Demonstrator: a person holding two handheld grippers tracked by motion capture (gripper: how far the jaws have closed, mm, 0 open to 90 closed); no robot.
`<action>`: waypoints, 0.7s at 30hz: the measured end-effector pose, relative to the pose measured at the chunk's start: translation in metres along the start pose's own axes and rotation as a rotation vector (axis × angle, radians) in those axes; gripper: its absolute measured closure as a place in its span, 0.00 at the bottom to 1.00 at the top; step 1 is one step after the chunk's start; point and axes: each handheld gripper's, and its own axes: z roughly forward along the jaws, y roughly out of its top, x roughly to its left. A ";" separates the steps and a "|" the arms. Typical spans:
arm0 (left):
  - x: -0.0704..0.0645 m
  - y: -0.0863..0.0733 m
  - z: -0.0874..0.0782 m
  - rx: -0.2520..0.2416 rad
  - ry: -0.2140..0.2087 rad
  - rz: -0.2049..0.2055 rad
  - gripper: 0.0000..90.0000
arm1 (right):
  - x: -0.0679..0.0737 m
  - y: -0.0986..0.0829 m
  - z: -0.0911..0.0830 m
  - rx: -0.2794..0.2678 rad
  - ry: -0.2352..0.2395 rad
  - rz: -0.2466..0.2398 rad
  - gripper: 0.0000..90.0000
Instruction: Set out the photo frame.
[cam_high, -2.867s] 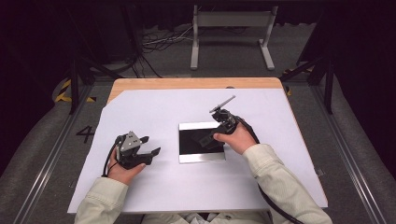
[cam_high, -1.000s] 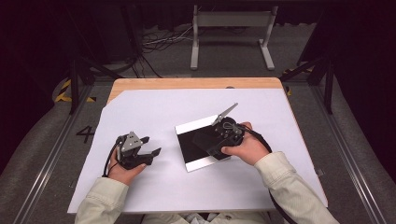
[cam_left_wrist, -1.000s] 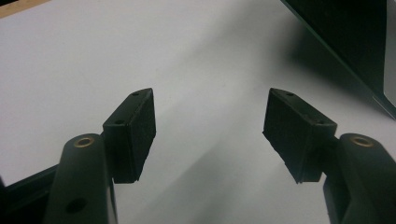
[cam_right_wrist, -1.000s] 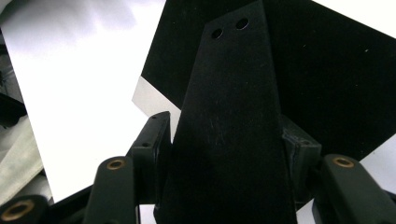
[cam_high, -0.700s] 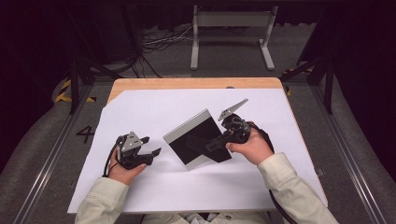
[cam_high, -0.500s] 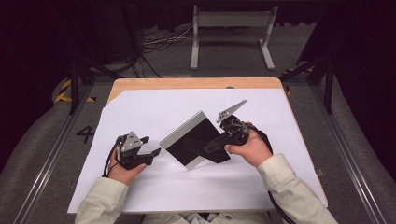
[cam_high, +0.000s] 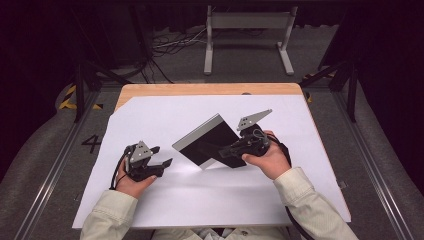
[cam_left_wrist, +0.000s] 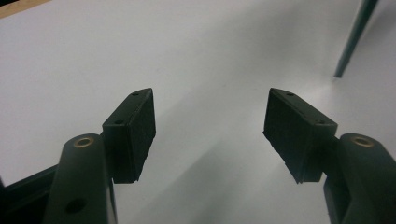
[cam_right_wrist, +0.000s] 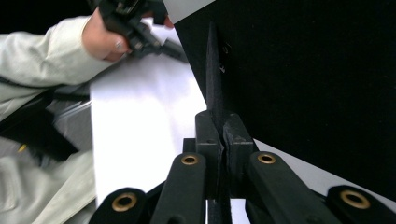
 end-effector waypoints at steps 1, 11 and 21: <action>0.000 0.000 0.000 0.000 0.000 0.000 0.38 | -0.001 -0.001 -0.001 -0.014 -0.008 0.001 0.97; 0.000 0.000 0.000 0.001 0.000 -0.001 0.38 | -0.016 -0.017 -0.005 -0.083 -0.102 -0.010 0.97; 0.000 0.000 0.000 -0.001 0.001 -0.001 0.38 | -0.018 -0.026 -0.010 -0.028 -0.132 -0.073 0.94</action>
